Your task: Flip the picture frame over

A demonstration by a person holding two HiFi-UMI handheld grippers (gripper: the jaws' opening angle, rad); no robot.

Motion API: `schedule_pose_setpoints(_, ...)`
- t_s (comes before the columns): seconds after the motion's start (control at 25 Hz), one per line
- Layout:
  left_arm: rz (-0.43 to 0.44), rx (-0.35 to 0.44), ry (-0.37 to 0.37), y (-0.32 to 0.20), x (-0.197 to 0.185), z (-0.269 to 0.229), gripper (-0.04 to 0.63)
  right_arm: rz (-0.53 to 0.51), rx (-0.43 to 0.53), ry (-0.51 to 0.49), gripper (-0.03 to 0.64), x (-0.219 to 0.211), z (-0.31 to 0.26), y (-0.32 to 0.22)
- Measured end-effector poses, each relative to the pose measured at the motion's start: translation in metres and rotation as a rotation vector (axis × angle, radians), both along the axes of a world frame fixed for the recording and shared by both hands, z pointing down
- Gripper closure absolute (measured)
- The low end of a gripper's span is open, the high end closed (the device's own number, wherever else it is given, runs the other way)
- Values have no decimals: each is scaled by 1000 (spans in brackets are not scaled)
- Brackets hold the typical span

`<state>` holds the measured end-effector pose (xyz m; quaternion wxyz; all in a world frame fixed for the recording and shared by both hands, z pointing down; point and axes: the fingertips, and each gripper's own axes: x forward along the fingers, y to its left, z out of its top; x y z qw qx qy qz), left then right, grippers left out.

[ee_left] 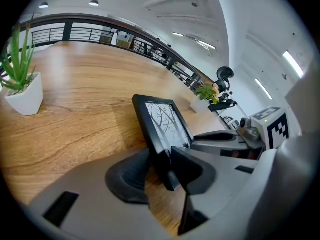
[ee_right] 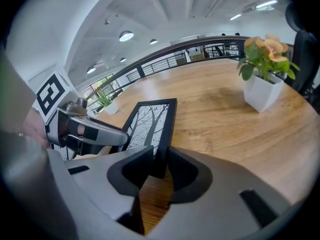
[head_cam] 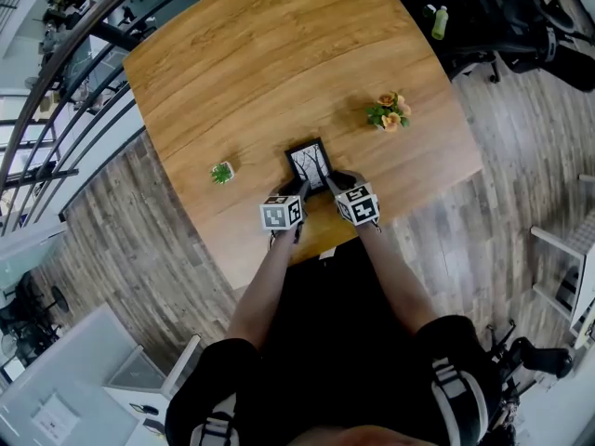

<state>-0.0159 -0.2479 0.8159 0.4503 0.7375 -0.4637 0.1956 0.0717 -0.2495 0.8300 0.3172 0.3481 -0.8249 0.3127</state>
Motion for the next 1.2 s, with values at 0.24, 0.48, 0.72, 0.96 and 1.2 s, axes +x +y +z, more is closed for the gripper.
schedule_pose_setpoints(0.24, -3, -48, -11, -1, 0, 0, 457, 11, -27, -26, 509, 1, 4, -2)
schedule_pose_setpoints(0.48, -4, -103, -14, 5, 1, 4, 454, 26, -56, -41, 498, 3, 8, 2)
schedule_pose_setpoints(0.72, 6, -117, -31, 10, -1, 6, 448, 32, -67, -50, 491, 4, 9, 4)
schedule_pose_setpoints(0.96, 30, -111, -63, 16, -7, 5, 430, 35, -56, -47, 491, 7, 5, 9)
schedule_pose_setpoints(1.2, 61, -63, -36, 22, -3, -6, 430, 43, -43, -57, 492, 8, -3, 19)
